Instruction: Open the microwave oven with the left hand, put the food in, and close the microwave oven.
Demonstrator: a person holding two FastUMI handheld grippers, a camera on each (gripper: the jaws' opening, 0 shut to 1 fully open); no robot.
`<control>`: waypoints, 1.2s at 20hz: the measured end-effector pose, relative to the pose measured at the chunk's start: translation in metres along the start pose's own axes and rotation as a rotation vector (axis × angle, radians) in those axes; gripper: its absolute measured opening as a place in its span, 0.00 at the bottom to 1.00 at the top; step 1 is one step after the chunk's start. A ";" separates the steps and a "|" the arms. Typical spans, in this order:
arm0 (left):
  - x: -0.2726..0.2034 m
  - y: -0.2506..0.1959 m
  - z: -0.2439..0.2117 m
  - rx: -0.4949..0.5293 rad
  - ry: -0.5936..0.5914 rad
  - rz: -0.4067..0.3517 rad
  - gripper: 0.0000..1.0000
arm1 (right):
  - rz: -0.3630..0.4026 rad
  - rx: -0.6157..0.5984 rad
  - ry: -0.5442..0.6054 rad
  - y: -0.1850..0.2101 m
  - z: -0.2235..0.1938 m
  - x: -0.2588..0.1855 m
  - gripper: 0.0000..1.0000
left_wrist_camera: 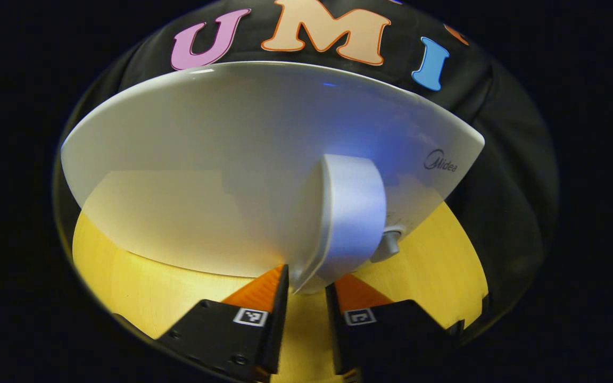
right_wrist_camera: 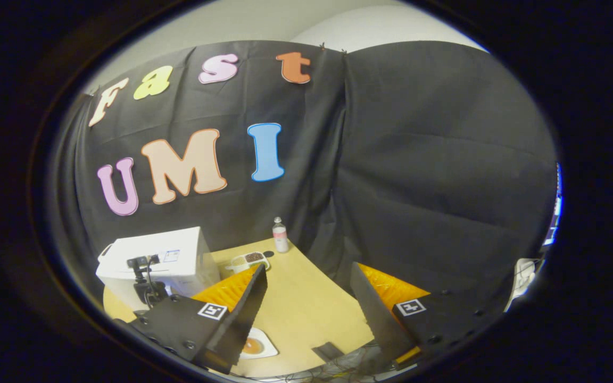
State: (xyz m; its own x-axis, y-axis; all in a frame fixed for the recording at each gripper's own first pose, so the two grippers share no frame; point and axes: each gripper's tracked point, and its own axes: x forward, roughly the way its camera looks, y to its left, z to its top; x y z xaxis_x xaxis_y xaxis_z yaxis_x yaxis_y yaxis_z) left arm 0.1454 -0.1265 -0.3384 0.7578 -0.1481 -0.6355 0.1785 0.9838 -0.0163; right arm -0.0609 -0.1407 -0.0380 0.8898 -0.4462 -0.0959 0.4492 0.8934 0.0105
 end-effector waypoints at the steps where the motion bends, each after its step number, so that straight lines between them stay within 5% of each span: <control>1: 0.000 0.001 0.000 0.017 0.005 0.009 0.32 | 0.000 0.001 0.001 -0.001 0.000 0.000 0.99; 13: -0.004 0.001 -0.002 0.044 -0.007 0.041 0.11 | 0.032 -0.035 0.045 -0.004 -0.011 0.005 0.99; 24: -0.008 0.002 -0.001 -0.013 -0.036 0.074 0.06 | 0.147 -0.084 0.077 0.020 -0.024 0.012 0.99</control>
State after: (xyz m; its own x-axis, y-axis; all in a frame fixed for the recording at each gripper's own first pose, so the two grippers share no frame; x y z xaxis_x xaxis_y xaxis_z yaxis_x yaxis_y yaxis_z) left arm 0.1392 -0.1228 -0.3346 0.7907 -0.0778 -0.6072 0.1131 0.9934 0.0201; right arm -0.0428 -0.1267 -0.0627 0.9349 -0.3085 -0.1754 0.3040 0.9512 -0.0527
